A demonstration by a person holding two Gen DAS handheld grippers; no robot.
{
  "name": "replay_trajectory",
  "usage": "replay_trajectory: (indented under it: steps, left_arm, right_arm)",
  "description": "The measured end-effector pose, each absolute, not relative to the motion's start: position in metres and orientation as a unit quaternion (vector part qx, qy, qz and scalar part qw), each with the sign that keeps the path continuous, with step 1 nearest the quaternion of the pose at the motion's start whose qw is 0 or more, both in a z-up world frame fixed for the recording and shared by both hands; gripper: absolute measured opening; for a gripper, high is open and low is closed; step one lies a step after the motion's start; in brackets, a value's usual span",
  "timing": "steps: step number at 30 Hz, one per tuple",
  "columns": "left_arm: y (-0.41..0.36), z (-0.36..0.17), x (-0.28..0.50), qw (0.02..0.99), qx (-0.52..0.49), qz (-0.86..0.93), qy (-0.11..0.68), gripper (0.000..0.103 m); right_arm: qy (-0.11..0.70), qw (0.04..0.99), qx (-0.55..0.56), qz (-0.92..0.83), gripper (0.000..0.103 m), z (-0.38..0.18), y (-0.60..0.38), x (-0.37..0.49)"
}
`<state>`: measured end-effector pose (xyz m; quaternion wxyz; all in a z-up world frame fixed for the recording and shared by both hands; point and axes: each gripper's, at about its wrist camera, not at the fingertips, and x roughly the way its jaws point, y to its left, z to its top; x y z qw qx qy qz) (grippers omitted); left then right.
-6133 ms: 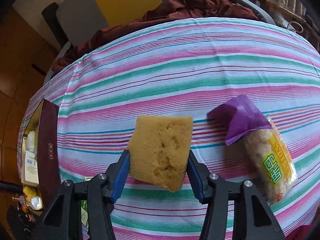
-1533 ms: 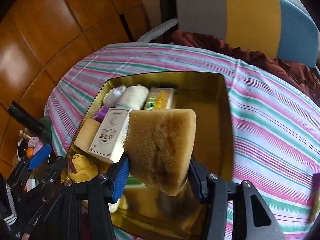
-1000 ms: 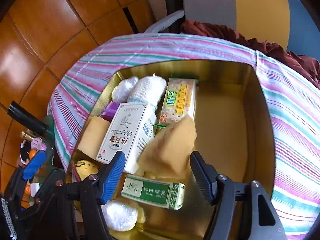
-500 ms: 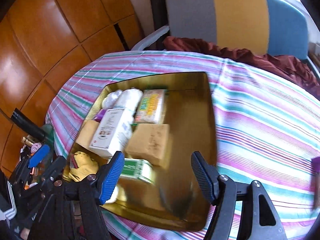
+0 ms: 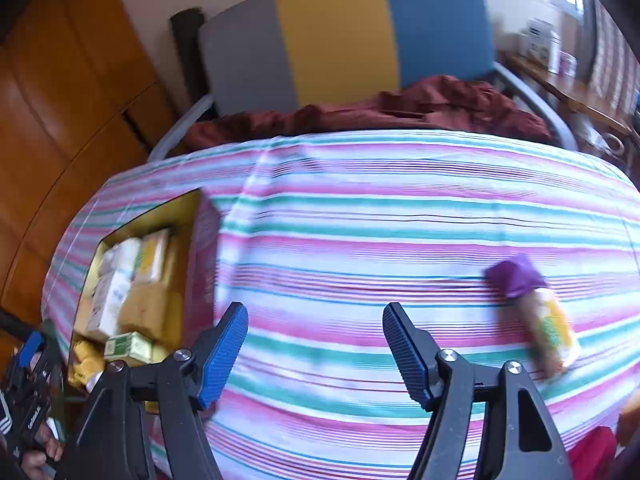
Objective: Organize objects
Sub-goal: 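Move both tools back to the purple pouch and cracker pack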
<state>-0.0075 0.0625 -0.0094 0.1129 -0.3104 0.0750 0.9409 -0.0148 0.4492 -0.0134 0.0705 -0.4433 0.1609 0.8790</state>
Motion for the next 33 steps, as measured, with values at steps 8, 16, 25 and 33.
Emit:
replay_trajectory:
  steps: [8,16,25,33]
  left_arm:
    - [0.101,-0.002,-0.004,0.155,-0.305,0.935,0.097,0.074]
    - [0.153,0.004,-0.001,0.208,-0.302,0.923,0.119,0.075]
    - [0.214,0.007,0.004,0.253,-0.298,0.909,0.147,0.075]
    - [0.258,0.0,0.004,0.285,-0.31,0.891,0.17,0.075]
  right_arm:
    - [0.225,0.204,-0.406,0.862,0.081,-0.025,0.563,0.014]
    - [0.402,0.297,-0.377,0.78,0.082,-0.07,0.647,0.064]
    - [0.43,0.26,-0.392,0.77,0.082,-0.08,0.647,0.058]
    - [0.446,0.24,-0.398,0.765,0.082,-0.087,0.646,0.056]
